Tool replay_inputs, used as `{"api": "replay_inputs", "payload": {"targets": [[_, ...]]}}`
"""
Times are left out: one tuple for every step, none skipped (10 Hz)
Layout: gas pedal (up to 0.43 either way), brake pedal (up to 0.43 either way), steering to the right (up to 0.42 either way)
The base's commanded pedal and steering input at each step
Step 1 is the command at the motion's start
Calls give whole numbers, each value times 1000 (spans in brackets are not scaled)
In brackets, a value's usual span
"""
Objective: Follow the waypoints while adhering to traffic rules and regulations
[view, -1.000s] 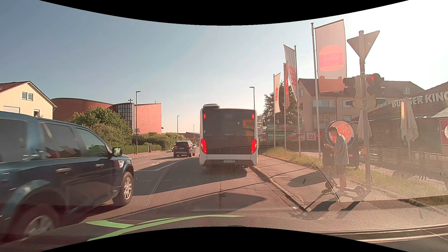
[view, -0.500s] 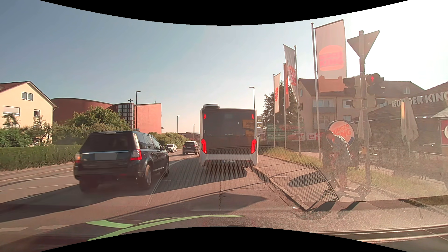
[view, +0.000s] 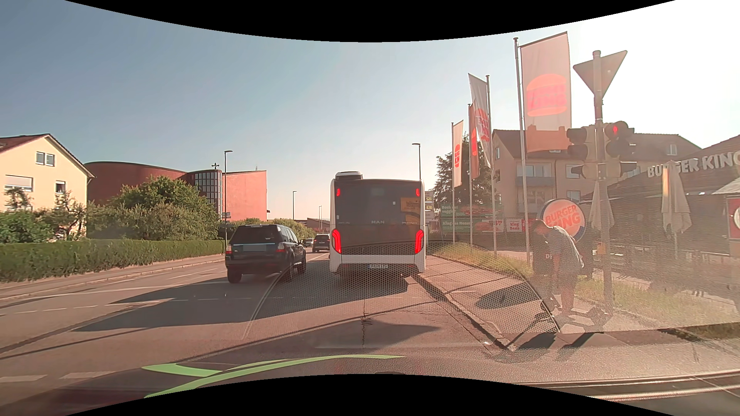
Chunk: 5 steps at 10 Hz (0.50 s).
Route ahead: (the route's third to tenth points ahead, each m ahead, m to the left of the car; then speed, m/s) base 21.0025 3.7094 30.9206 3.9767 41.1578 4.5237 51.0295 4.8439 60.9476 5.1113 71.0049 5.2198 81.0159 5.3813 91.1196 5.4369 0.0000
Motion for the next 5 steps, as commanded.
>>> {"api": "replay_inputs", "payload": {"targets": [[0, 207, 4], [0, 207, 3], [0, 207, 3], [0, 207, 4], [0, 207, 3]]}}
